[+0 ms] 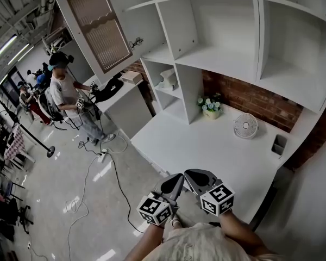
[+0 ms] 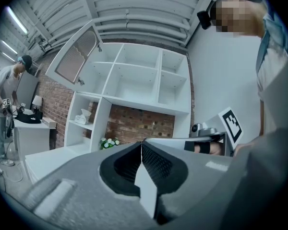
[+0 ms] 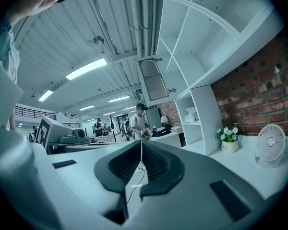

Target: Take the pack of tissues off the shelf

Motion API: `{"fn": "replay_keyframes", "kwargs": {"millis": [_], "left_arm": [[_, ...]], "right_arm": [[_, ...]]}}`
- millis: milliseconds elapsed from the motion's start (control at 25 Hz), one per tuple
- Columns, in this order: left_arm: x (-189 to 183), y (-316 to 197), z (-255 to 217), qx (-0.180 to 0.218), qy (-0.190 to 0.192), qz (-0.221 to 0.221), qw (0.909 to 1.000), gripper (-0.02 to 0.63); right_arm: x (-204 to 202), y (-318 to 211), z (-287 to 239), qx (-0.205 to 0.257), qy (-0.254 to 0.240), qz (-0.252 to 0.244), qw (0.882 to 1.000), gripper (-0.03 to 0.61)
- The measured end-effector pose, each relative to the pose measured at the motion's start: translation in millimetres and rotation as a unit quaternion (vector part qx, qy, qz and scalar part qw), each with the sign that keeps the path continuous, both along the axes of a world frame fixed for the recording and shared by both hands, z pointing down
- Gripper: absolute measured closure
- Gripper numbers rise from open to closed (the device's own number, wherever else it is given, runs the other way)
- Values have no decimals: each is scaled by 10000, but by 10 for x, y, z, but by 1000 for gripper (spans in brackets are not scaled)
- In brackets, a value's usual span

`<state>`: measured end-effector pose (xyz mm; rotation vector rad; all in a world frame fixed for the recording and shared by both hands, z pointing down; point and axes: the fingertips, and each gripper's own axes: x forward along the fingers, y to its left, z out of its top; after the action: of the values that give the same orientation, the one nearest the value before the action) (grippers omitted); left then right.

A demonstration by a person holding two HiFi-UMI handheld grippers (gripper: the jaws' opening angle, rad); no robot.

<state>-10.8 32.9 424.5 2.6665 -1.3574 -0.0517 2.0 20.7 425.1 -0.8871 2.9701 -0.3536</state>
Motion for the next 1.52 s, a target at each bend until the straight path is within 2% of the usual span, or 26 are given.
{"fn": "replay_keyframes", "kwargs": {"millis": [520, 1520], "left_arm": [[-133, -299, -7, 25, 129, -3, 9999, 604], [-945, -1904, 70, -134, 373, 398, 9984, 604]], "right_arm": [[-100, -309, -61, 2, -31, 41, 10000, 560], [-928, -1817, 60, -275, 196, 389, 9987, 560]]}}
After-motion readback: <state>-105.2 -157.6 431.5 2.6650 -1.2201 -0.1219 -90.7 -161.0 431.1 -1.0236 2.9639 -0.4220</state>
